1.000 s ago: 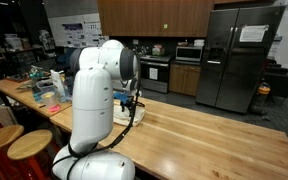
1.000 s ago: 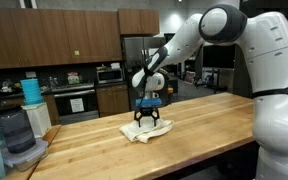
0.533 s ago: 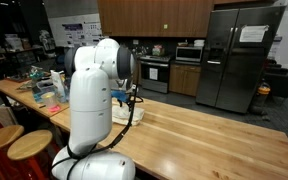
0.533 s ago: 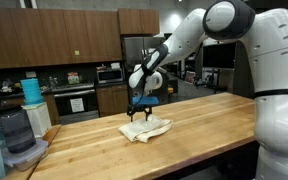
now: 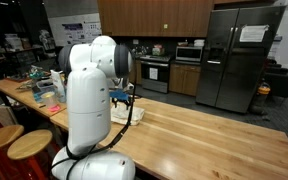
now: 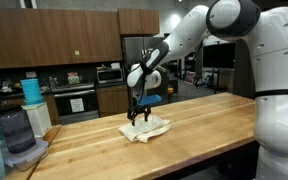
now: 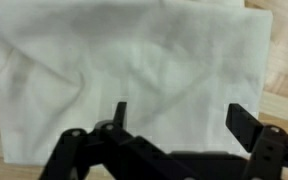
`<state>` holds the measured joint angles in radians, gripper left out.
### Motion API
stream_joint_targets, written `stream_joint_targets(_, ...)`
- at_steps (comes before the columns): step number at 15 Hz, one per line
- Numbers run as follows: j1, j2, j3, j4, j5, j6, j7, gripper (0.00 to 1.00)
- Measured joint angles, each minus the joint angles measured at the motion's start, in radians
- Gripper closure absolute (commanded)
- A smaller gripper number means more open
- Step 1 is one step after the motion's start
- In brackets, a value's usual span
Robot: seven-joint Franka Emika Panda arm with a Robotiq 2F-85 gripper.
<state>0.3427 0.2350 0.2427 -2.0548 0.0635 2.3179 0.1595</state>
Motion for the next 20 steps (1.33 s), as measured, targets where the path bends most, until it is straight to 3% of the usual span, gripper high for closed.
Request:
stream_joint_targets(6, -0.01, 0.003, 0.004, 0.0, -0.075, -0.148, -0.261, 0.0)
stream_joint_targets(10, -0.009, 0.023, 0.008, 0.011, -0.186, -0.258, -0.37, 0.0)
stream_joint_targets(14, -0.008, 0.058, 0.012, 0.029, -0.286, -0.283, -0.391, 0.0)
stream_joint_targets(20, -0.01, 0.094, 0.01, 0.058, -0.292, -0.28, -0.341, 0.0)
